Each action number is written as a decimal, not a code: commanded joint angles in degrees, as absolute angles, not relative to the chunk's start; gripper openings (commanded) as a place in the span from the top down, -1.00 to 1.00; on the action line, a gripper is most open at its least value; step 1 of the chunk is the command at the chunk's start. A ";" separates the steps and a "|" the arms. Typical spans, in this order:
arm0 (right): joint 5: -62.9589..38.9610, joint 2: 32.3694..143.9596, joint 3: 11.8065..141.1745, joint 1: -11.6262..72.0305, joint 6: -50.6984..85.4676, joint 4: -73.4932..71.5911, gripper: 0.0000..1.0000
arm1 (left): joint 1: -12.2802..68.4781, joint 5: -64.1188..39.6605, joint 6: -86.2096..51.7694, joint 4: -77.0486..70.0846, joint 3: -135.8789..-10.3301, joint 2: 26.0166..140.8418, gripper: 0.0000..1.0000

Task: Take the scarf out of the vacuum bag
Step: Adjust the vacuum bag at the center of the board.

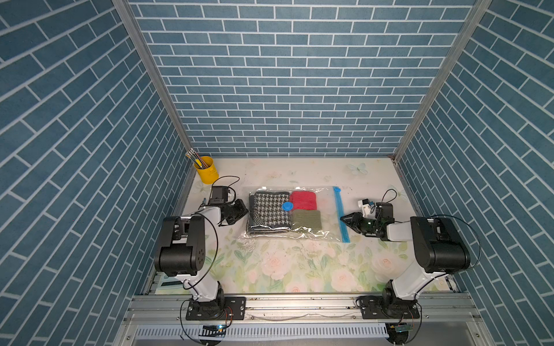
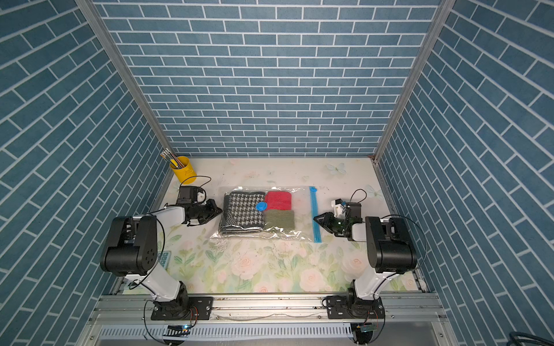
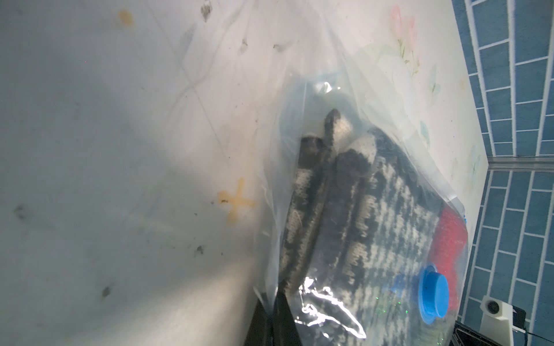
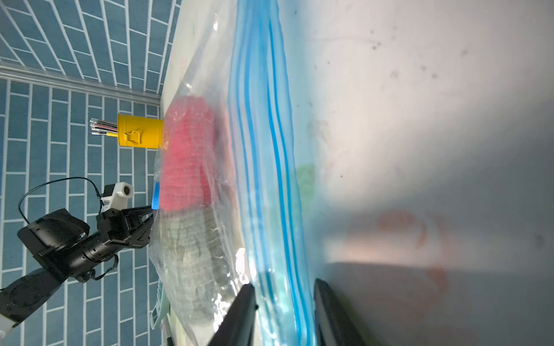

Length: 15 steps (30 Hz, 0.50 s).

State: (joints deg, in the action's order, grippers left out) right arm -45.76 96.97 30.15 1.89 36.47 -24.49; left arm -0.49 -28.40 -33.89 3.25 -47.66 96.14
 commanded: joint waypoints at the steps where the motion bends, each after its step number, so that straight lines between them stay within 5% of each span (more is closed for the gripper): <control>1: -46.54 98.29 29.23 2.29 37.51 -25.24 0.55 | 0.00 -27.61 -32.85 4.71 -49.04 97.06 1.00; 6: -47.63 98.98 28.69 2.29 38.79 -27.83 0.95 | 0.50 -27.34 -32.79 4.90 -49.22 97.35 1.00; 10: -47.79 99.49 28.38 2.29 39.36 -29.10 1.00 | 1.80 -26.14 -32.35 5.93 -49.66 97.87 1.00; 15: -46.22 98.99 29.19 2.30 37.75 -24.31 0.40 | 1.93 -25.03 -31.95 6.66 -49.70 97.16 1.00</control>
